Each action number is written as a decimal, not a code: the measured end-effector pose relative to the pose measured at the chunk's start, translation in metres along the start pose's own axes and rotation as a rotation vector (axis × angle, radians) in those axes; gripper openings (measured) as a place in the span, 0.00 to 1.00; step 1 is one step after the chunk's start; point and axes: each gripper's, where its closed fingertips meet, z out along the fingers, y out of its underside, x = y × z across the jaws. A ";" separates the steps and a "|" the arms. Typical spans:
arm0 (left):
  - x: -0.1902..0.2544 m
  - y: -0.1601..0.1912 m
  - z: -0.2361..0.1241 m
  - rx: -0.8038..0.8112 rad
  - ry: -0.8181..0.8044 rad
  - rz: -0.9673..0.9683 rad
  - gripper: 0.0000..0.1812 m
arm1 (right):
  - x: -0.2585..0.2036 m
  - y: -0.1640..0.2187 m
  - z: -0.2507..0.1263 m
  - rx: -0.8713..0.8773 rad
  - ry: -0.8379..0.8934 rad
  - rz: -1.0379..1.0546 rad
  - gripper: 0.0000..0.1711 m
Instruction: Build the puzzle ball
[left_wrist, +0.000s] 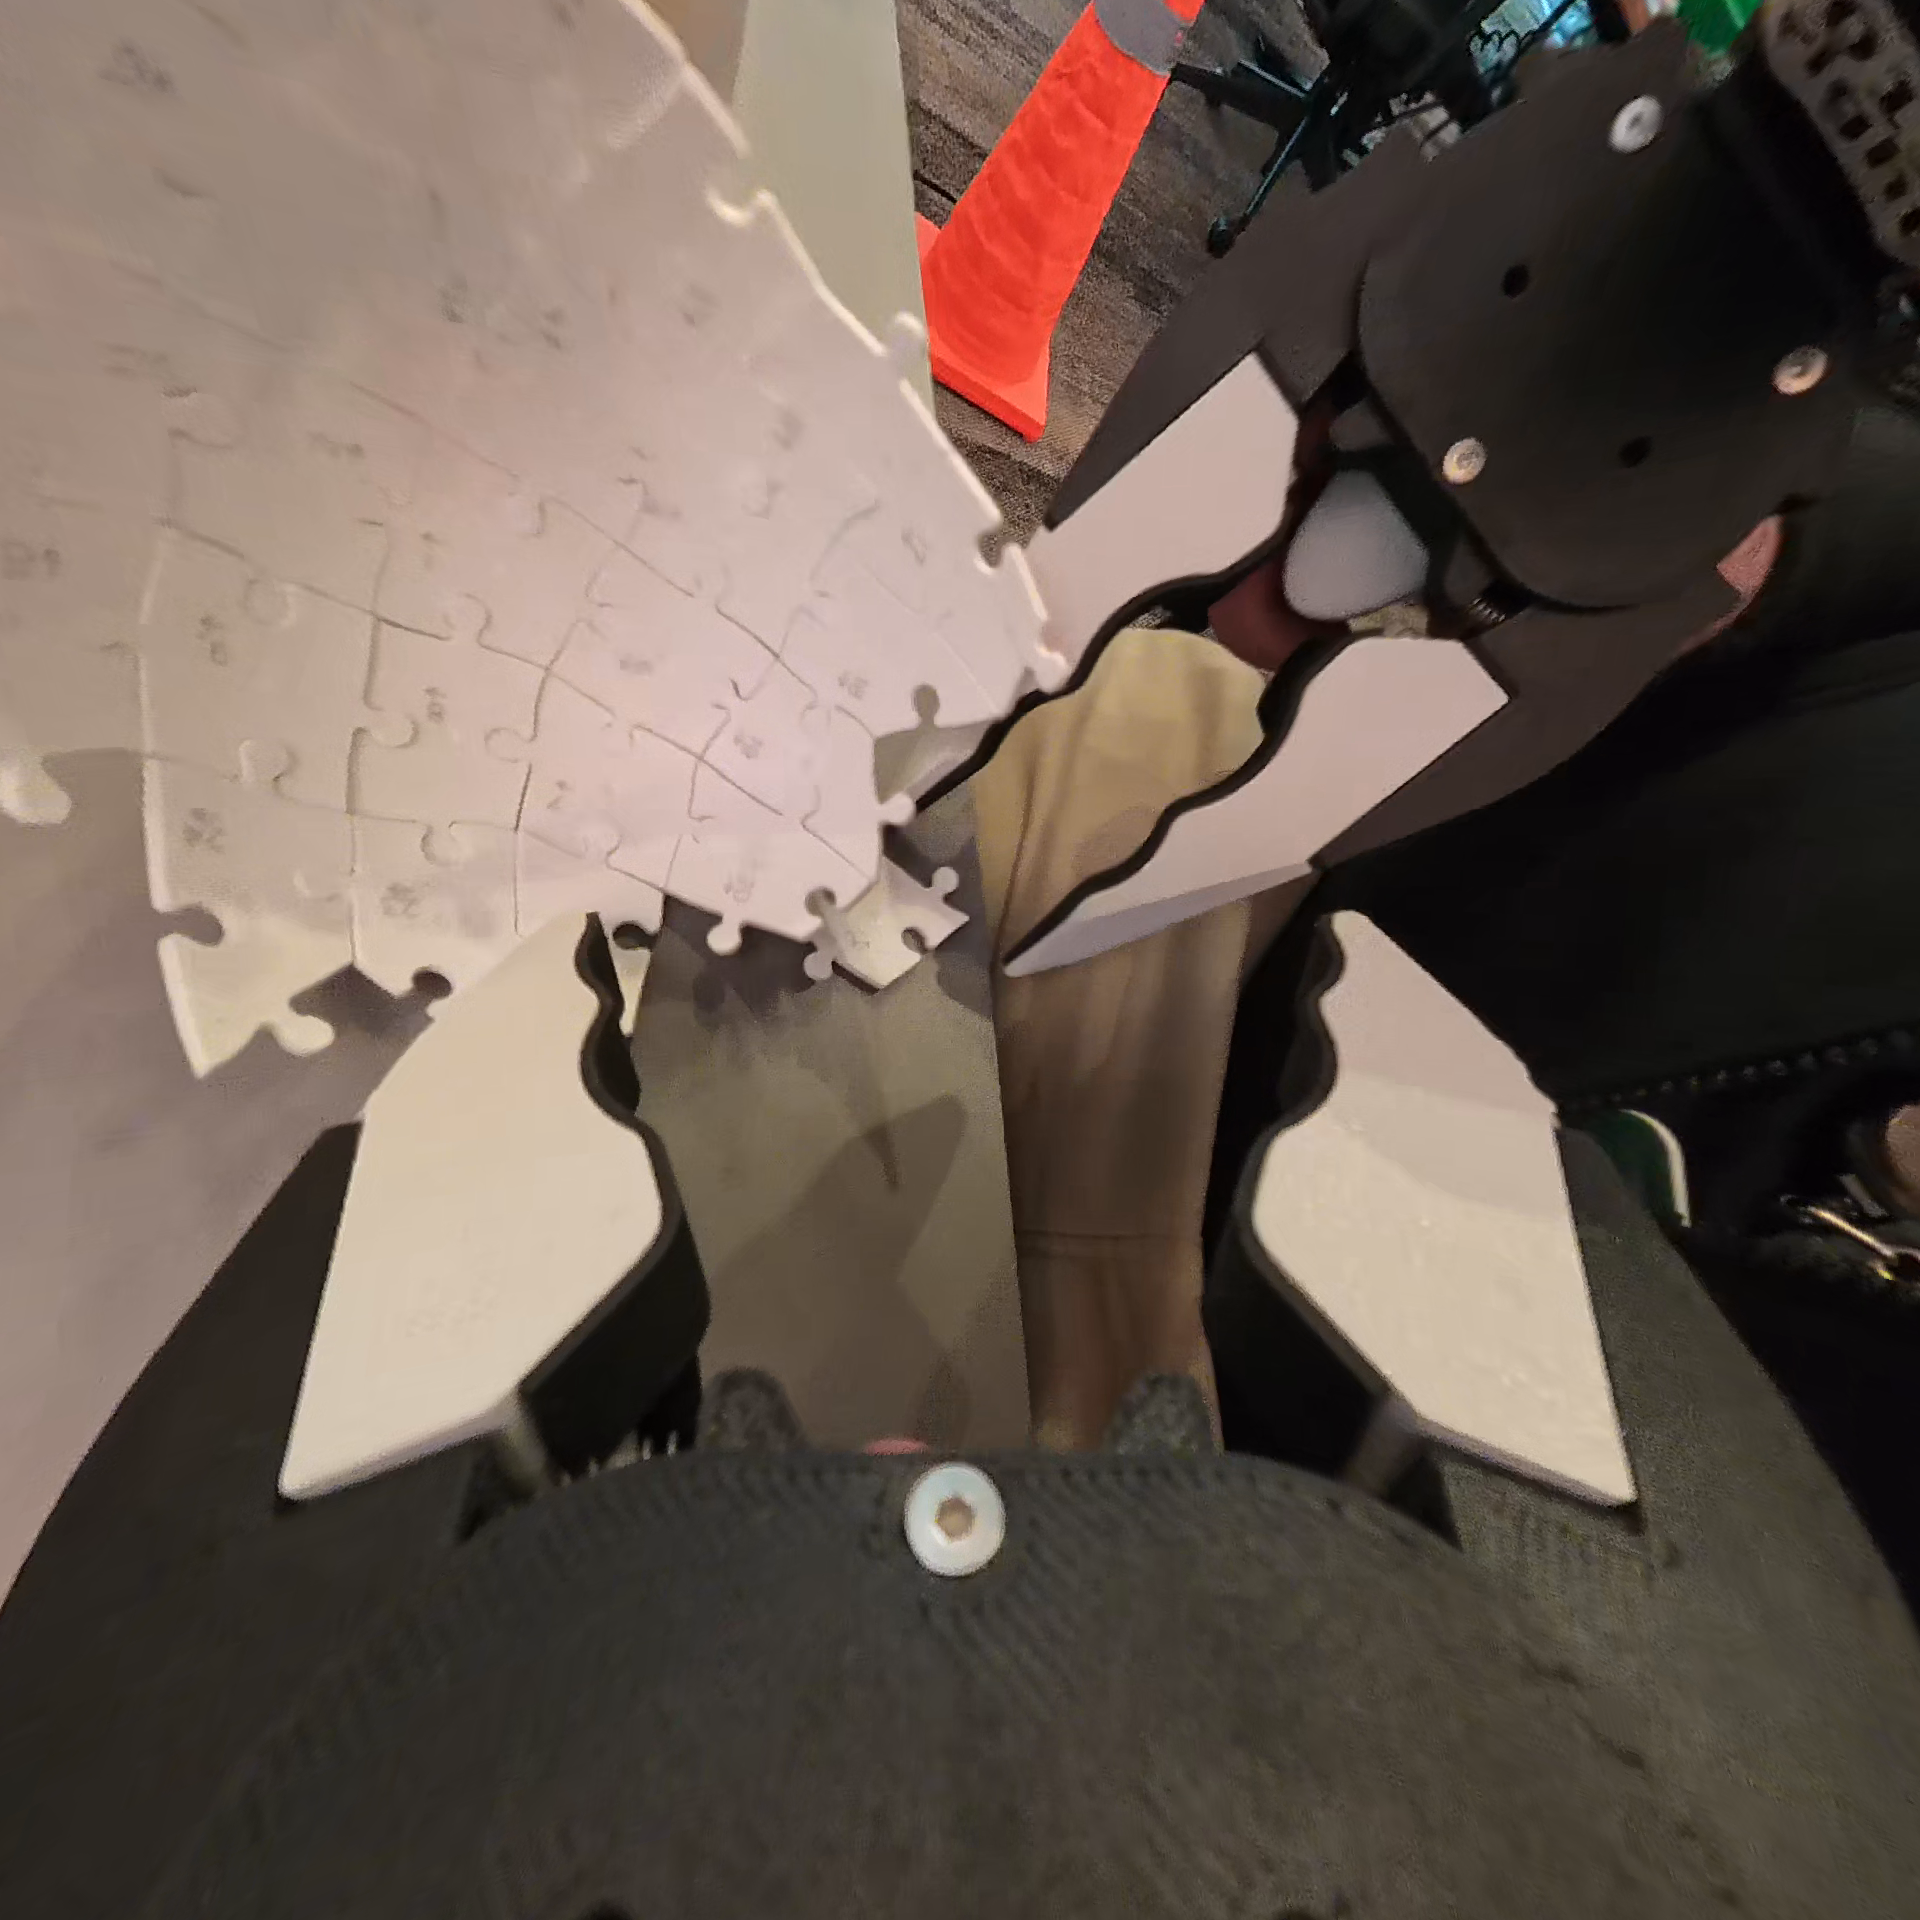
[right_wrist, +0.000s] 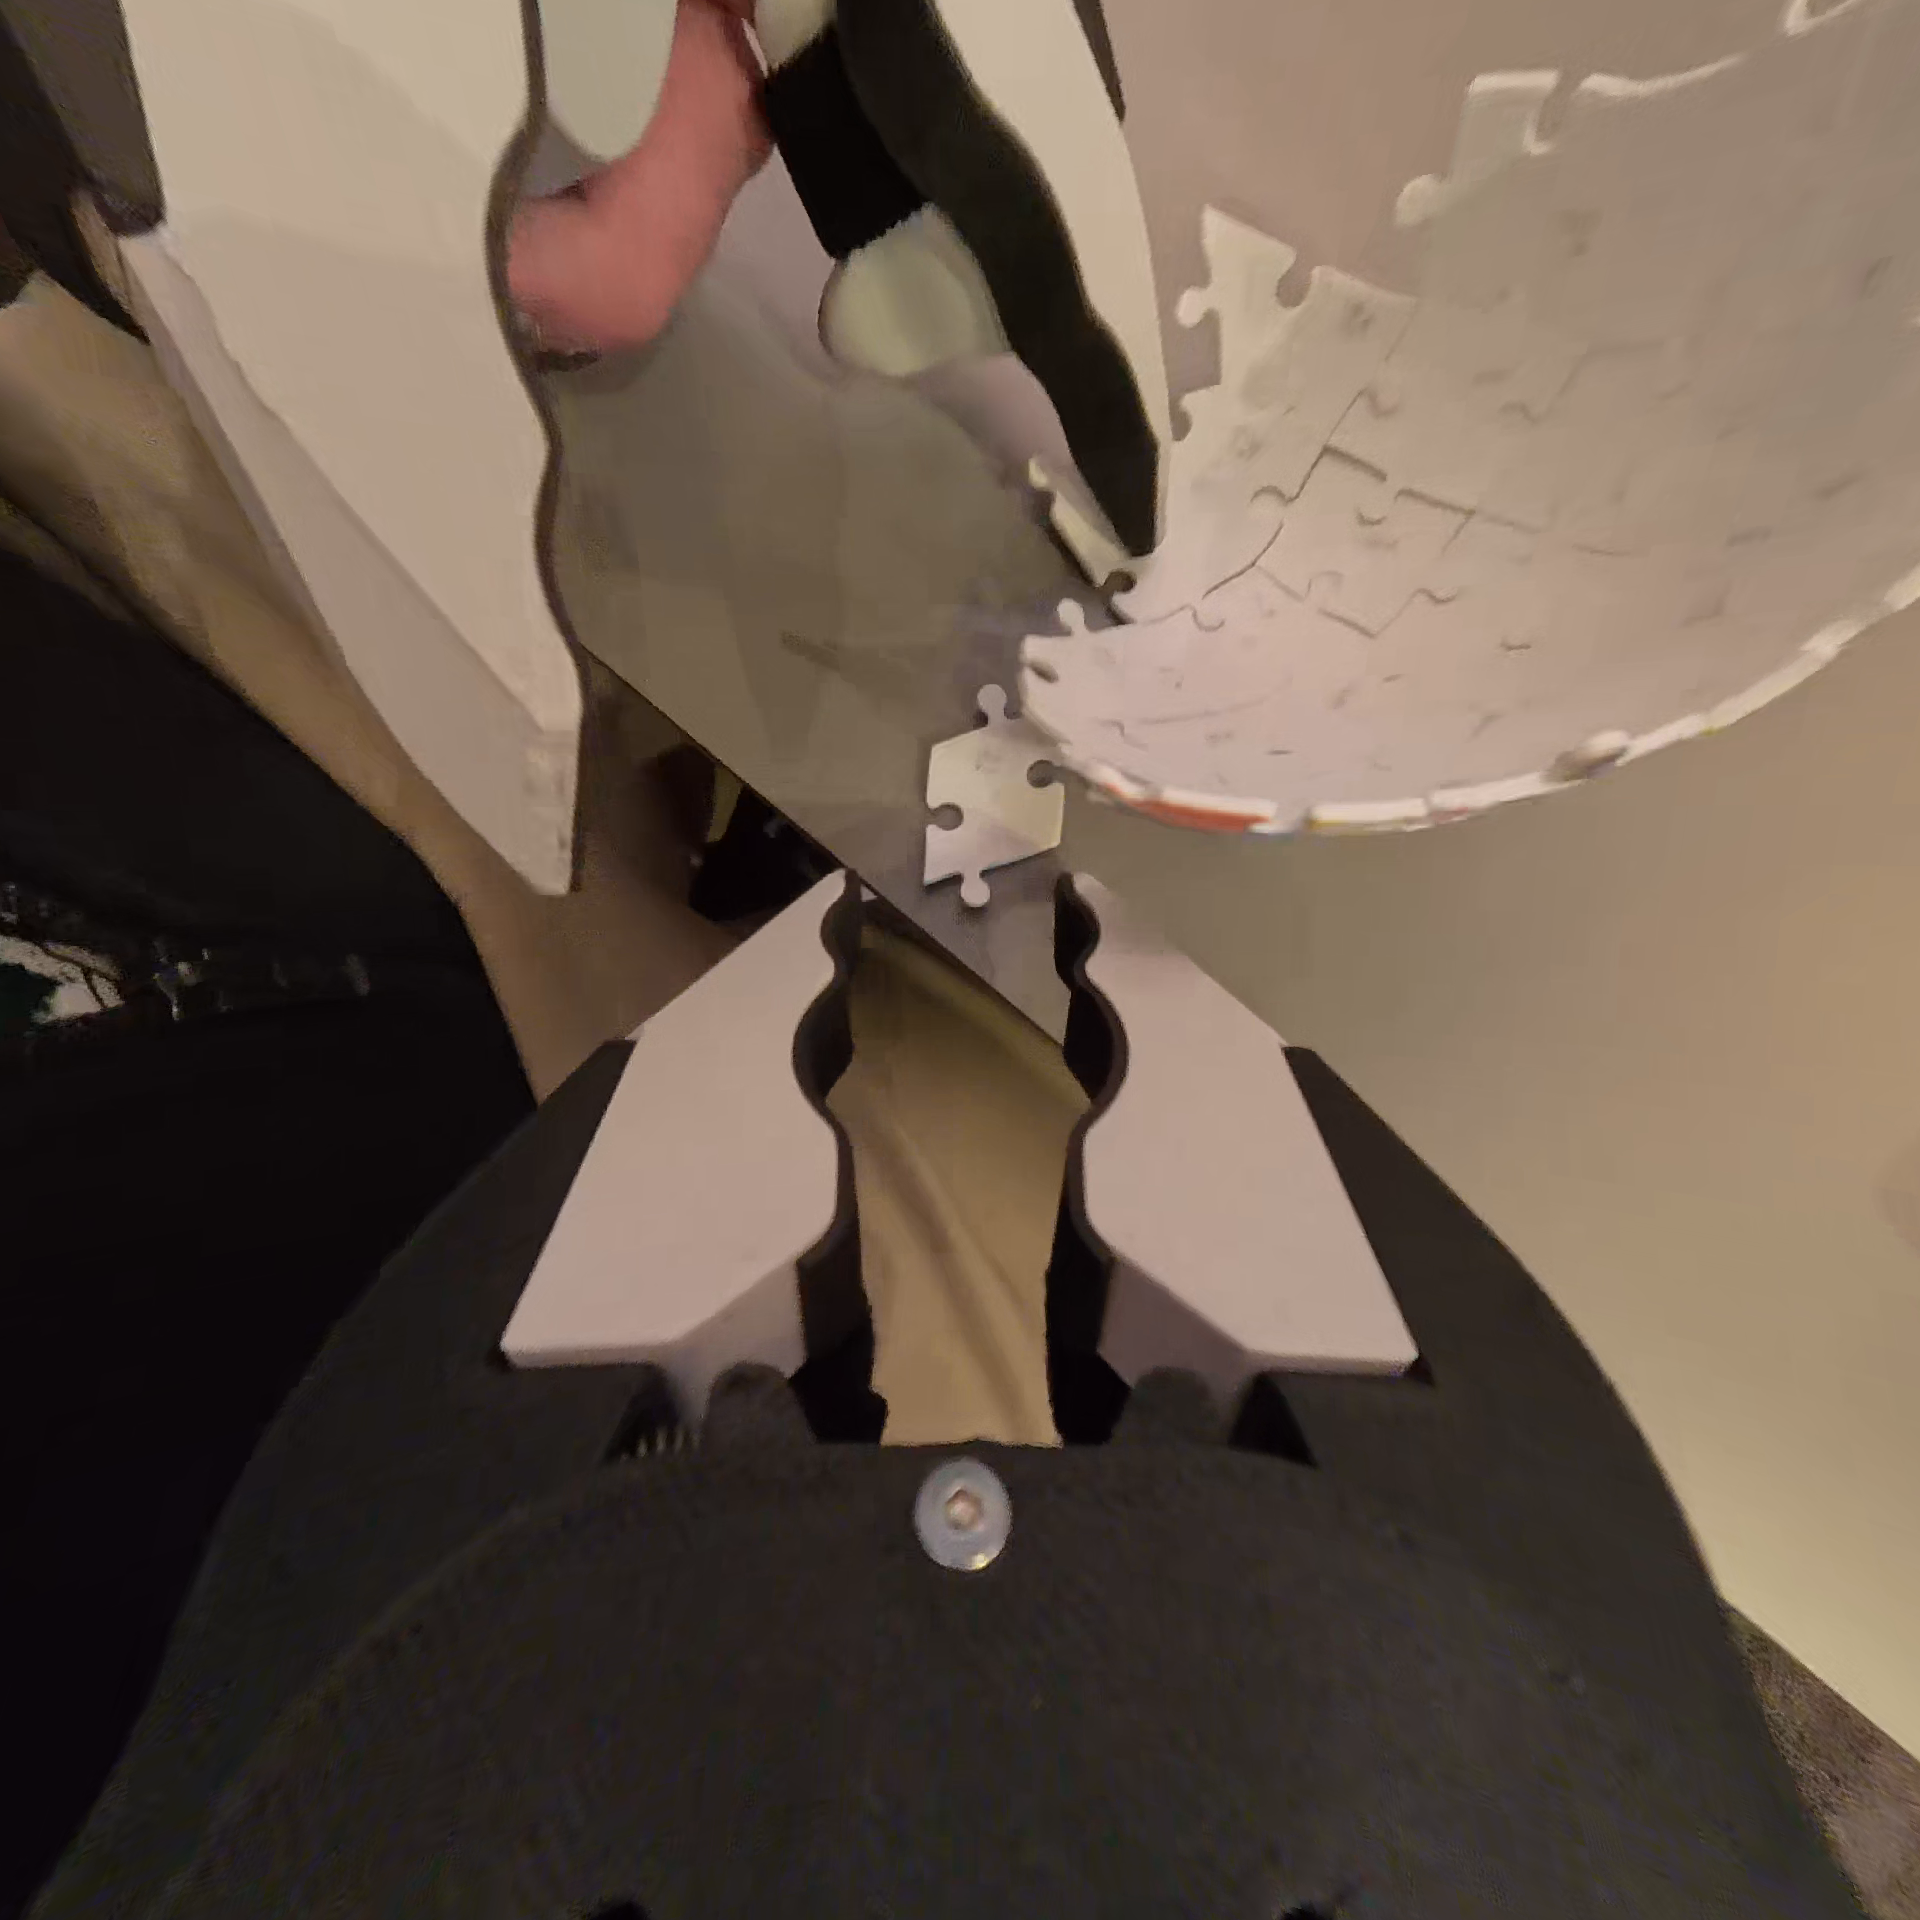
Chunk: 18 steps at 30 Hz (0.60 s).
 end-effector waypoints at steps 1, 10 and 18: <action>-0.002 -0.001 -0.001 0.003 -0.009 -0.003 0.67 | 0.000 -0.002 0.000 0.018 -0.004 0.006 0.21; -0.009 -0.003 -0.003 0.004 -0.030 -0.015 0.67 | 0.016 -0.008 0.006 0.005 0.027 -0.026 0.13; 0.008 0.006 -0.001 -0.003 -0.031 -0.053 0.67 | 0.032 -0.005 0.002 -0.040 0.040 -0.017 0.15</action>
